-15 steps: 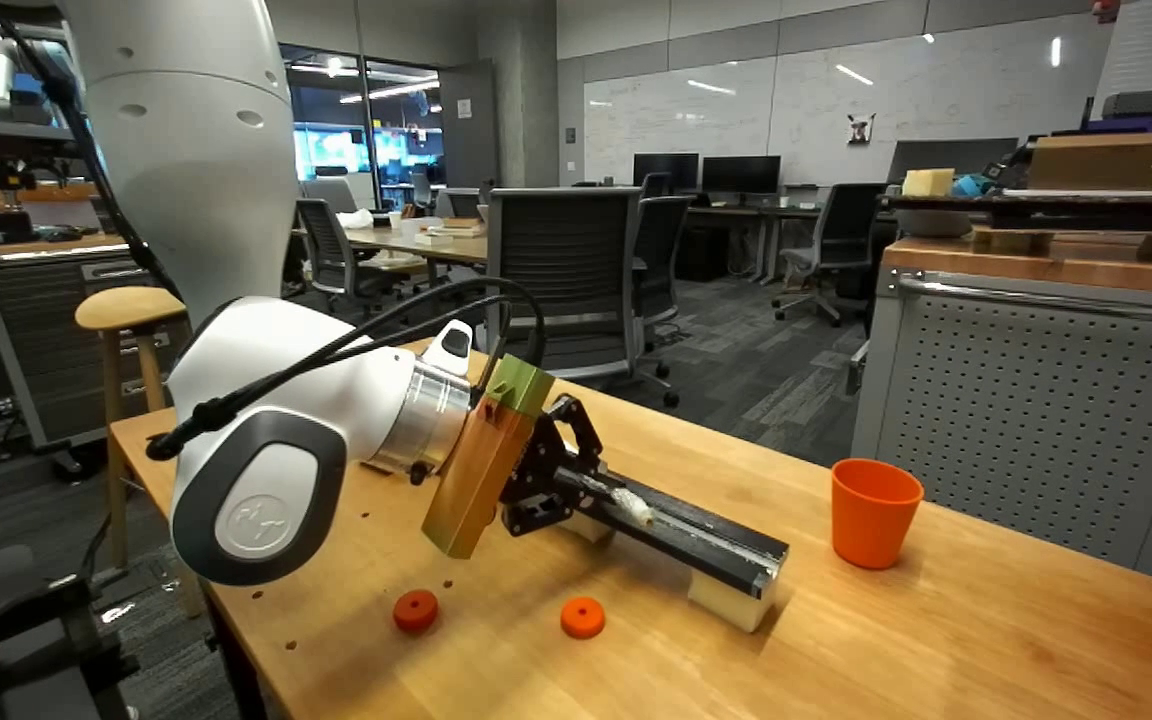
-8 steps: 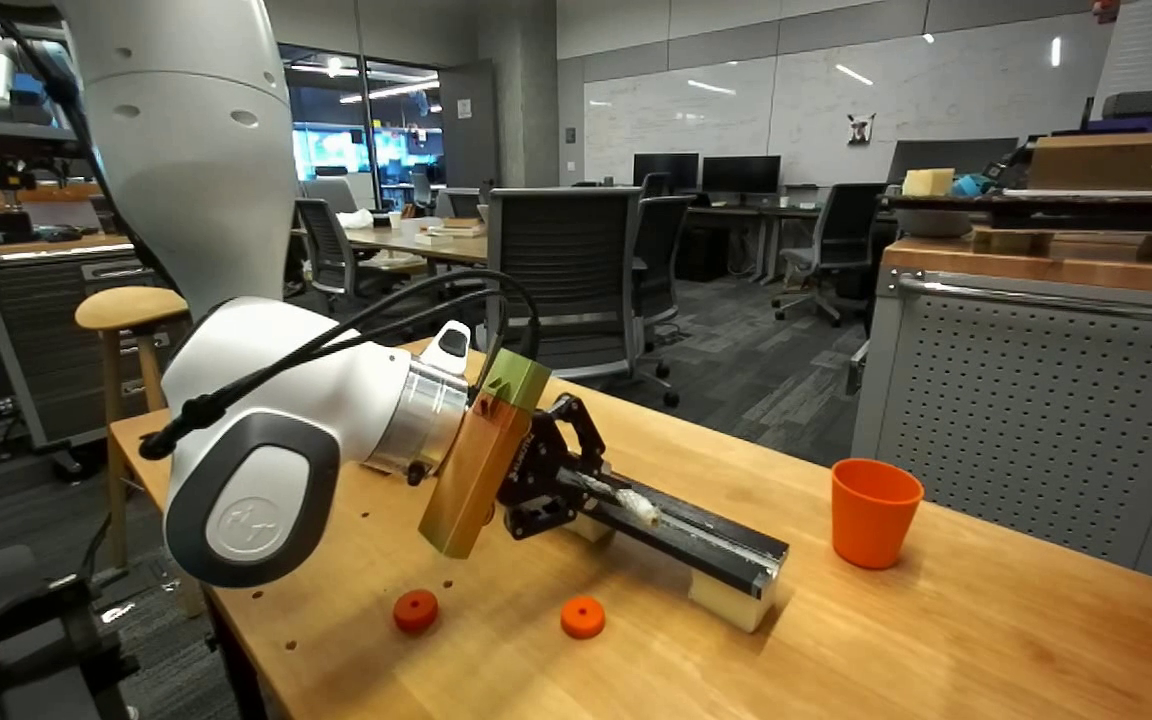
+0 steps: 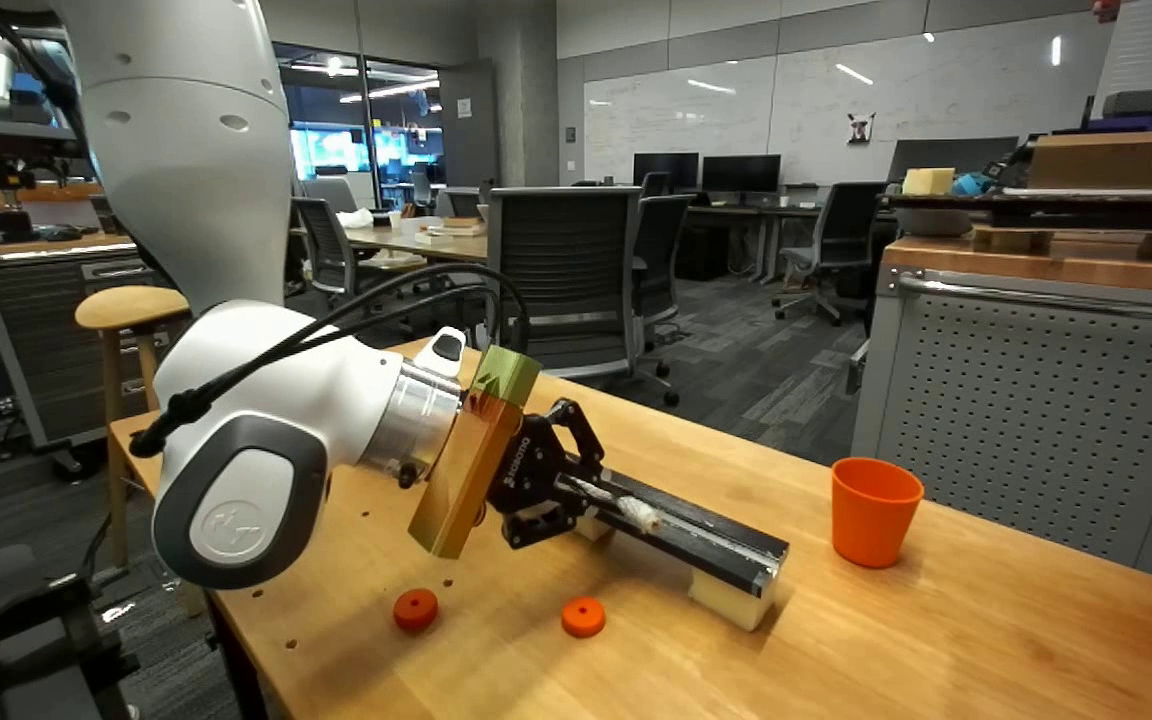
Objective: Set the rope along the middle of the black object
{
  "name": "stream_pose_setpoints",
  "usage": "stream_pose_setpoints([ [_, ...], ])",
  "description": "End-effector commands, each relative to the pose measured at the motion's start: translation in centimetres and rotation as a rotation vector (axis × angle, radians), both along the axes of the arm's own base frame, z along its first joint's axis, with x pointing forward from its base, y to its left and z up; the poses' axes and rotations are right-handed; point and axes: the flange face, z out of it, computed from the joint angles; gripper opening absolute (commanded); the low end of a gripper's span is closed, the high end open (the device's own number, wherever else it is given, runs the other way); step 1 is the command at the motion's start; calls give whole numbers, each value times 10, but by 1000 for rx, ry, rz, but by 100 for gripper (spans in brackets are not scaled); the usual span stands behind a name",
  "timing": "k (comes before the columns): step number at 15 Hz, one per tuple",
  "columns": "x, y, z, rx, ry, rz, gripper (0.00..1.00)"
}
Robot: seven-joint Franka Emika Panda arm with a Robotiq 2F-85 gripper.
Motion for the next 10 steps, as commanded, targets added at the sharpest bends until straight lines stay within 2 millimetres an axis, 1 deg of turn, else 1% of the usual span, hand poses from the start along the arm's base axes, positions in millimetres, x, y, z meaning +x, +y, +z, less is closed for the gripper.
stream_pose_setpoints([
  [1,5,-2,6,-15,4,-57,4],
  [3,10,-7,12,57,17,-99,4],
  [4,12,-11,19,110,29,-116,4],
  [5,5,-5,-2,46,32,-78,6],
  [6,7,-6,1,57,35,-84,11],
  [10,4,-5,-4,55,46,-84,11],
])
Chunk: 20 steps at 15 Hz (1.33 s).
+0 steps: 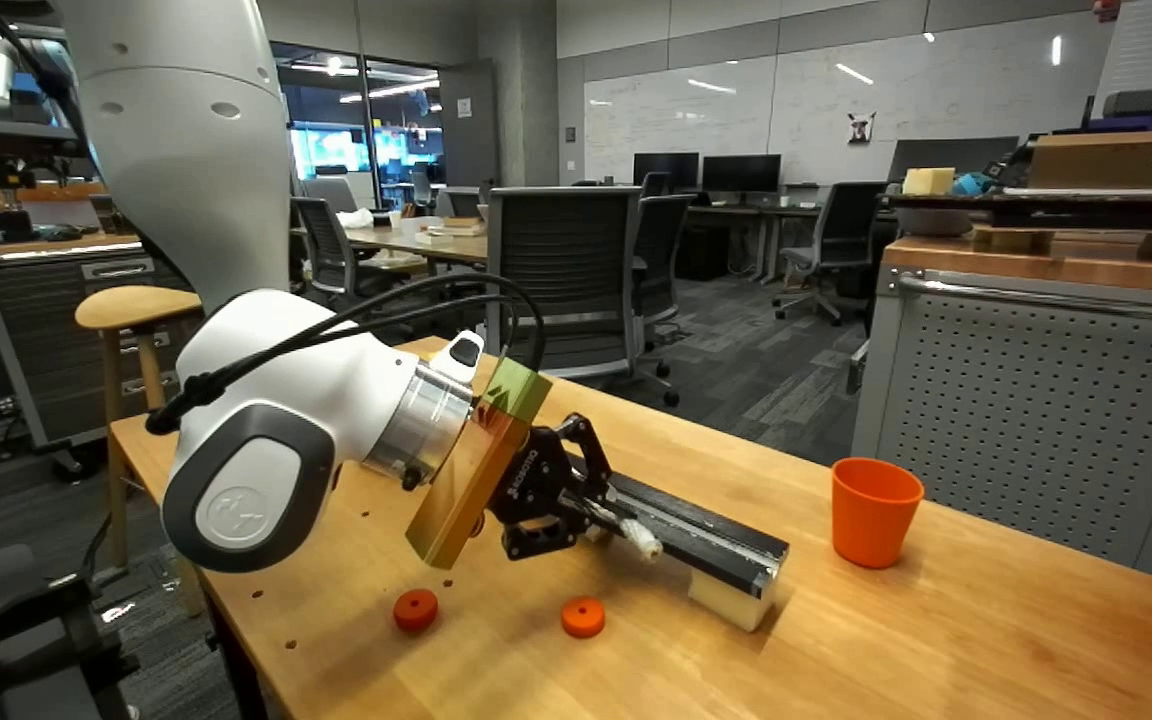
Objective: Set the rope along the middle of the black object
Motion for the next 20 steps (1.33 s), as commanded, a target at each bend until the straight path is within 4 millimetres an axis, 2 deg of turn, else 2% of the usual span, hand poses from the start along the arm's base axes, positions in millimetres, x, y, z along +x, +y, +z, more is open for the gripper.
stream_pose_setpoints([
  [1,0,0,0,0,1,1,11],
  [5,0,0,0,0,1,1,11],
  [6,2,0,1,-1,0,2,3],
  [14,31,-6,18,-35,-86,89,3],
  [20,28,-20,15,-61,-32,196,3],
])
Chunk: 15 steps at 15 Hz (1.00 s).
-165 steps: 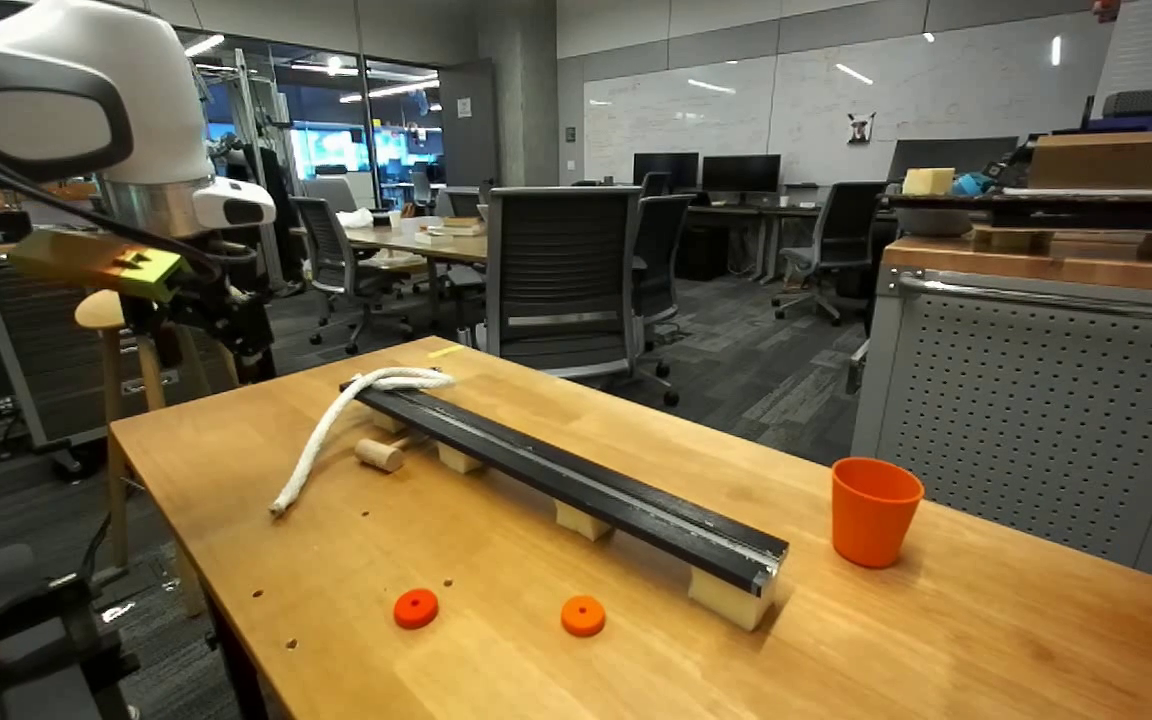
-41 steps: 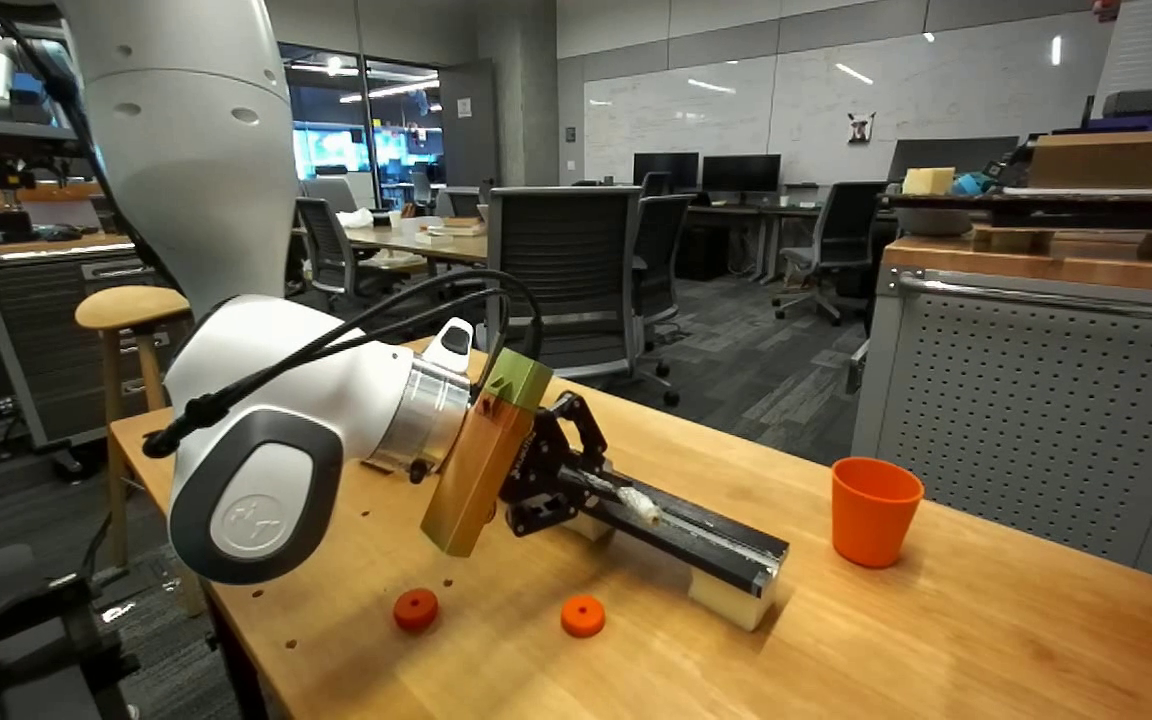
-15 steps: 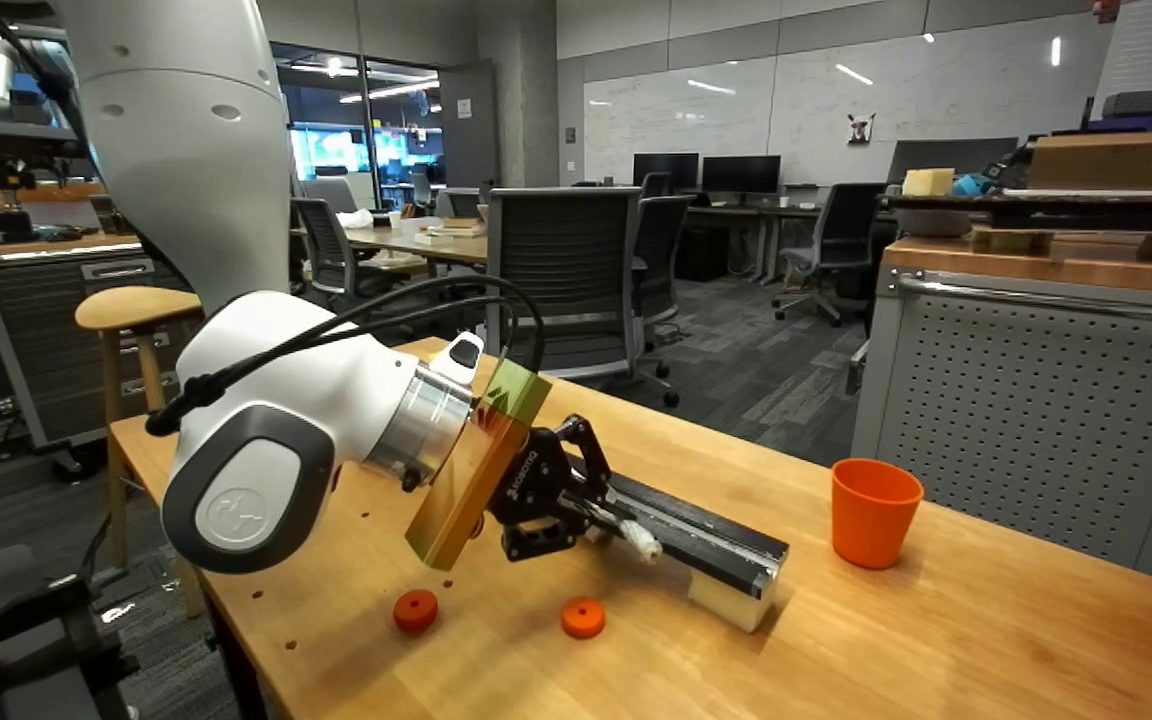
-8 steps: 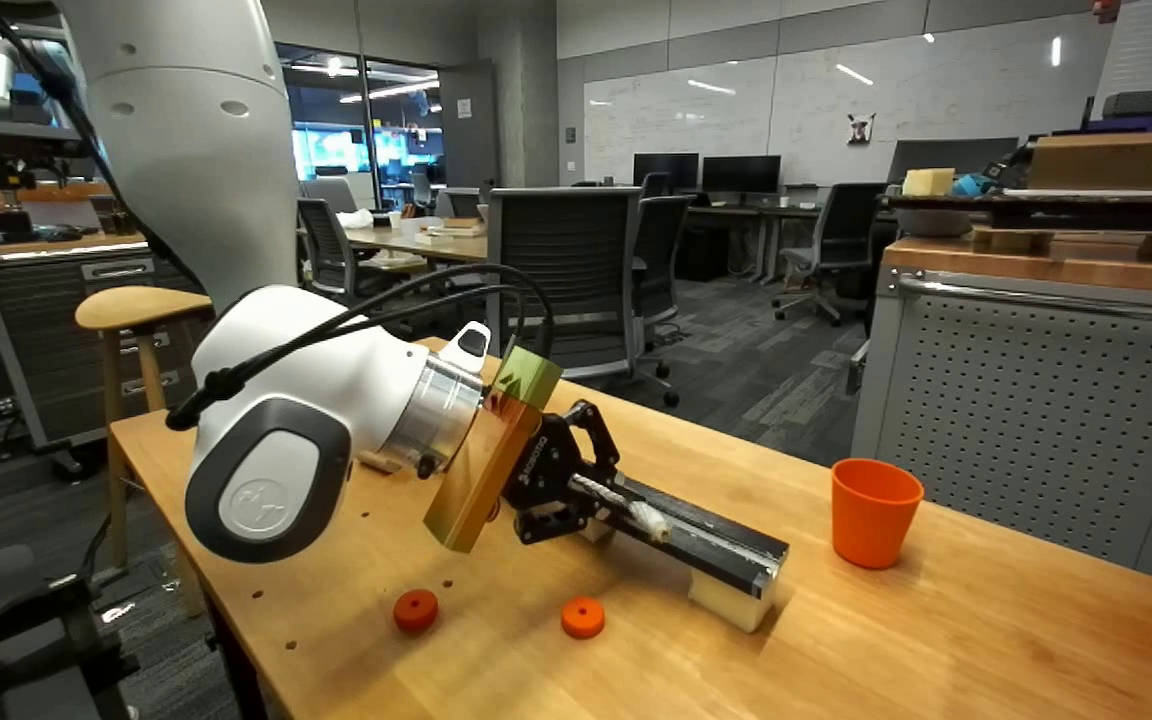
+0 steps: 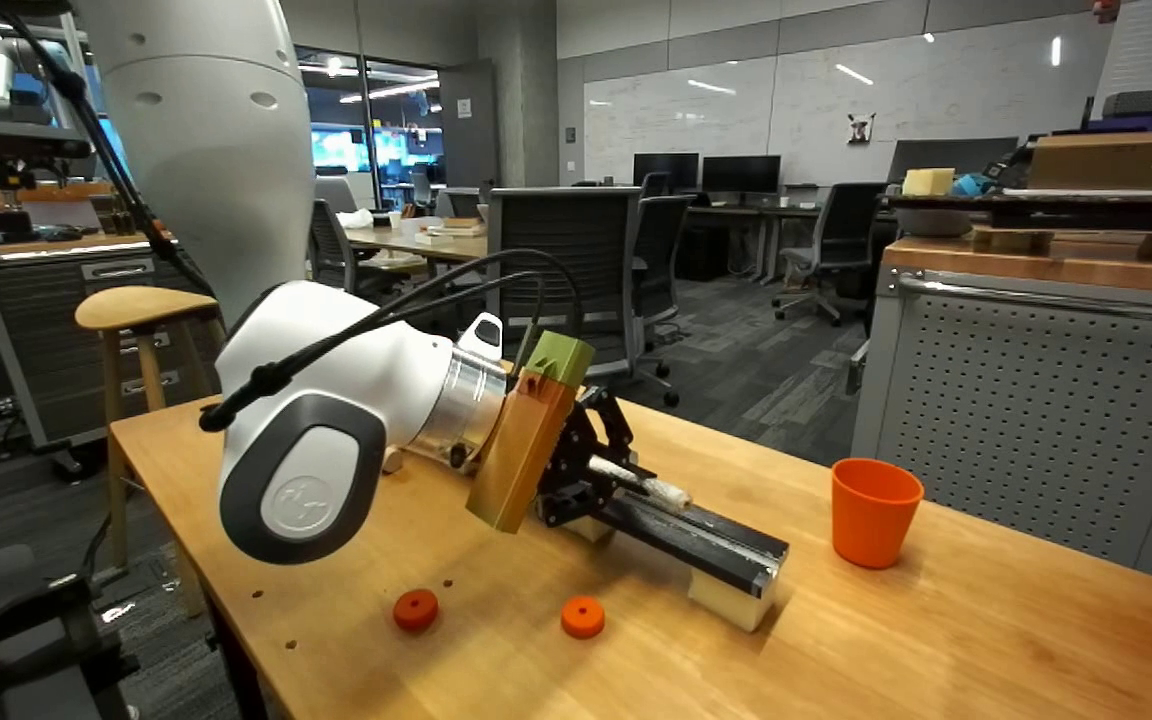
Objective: Set the rope along the middle of the black object
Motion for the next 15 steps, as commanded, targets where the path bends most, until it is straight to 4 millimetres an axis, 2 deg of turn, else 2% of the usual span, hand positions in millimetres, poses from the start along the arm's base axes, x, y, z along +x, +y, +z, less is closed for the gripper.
stream_pose_setpoints([
  [1,-2,-17,4,-55,12,75,3],
  [6,-8,-42,4,-100,44,122,3],
  [9,-5,-54,1,-116,49,112,3],
  [15,5,-60,-13,-120,66,102,3],
])
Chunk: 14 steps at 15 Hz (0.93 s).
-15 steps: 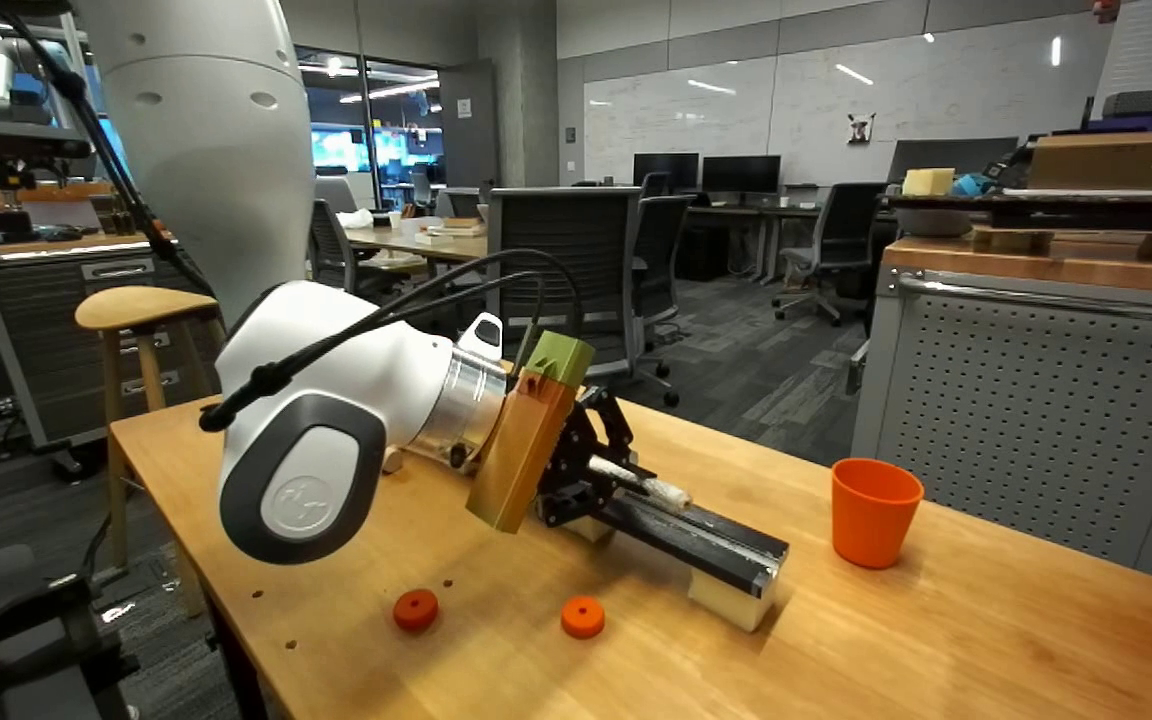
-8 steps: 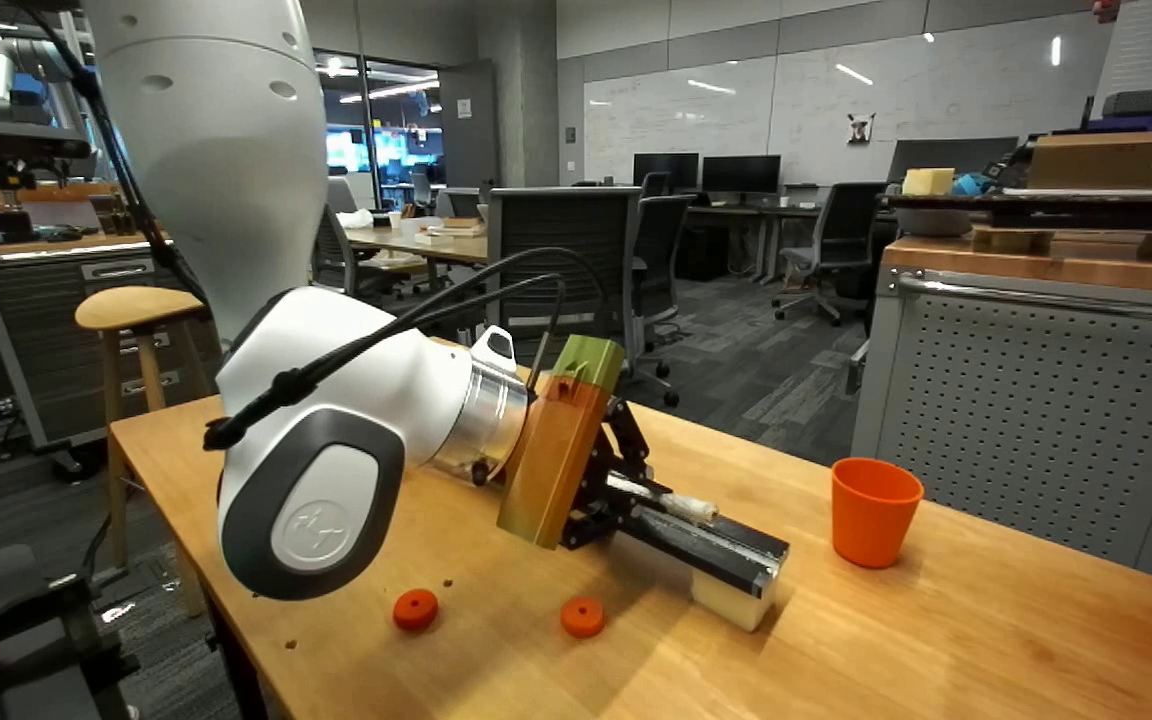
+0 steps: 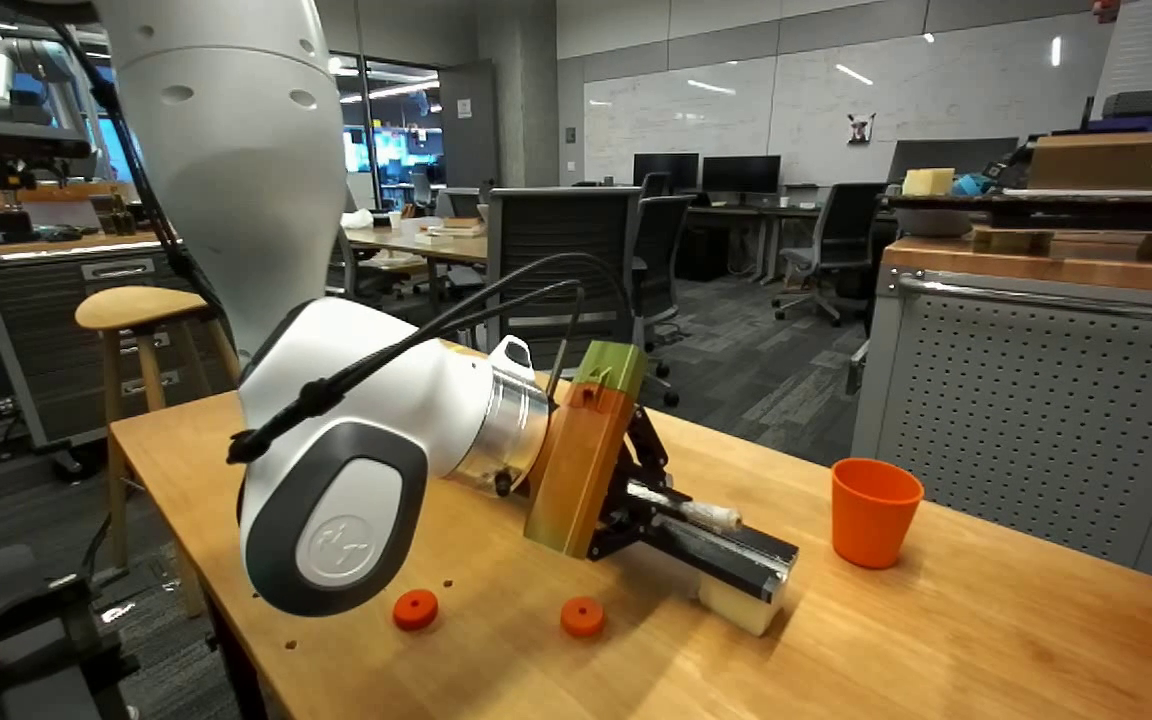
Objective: Set the rope along the middle of the black object
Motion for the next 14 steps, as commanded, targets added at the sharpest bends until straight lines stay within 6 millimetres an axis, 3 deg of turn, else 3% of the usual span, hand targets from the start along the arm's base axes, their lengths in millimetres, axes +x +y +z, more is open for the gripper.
stream_pose_setpoints([
  [1,9,-16,-11,-35,7,-4,3],
  [4,13,-19,-21,-47,21,-4,3],
  [11,21,-21,-22,-67,18,-5,8],
  [12,21,-21,-21,-70,15,-2,36],
  [14,22,-22,-23,-65,20,-7,43],
])
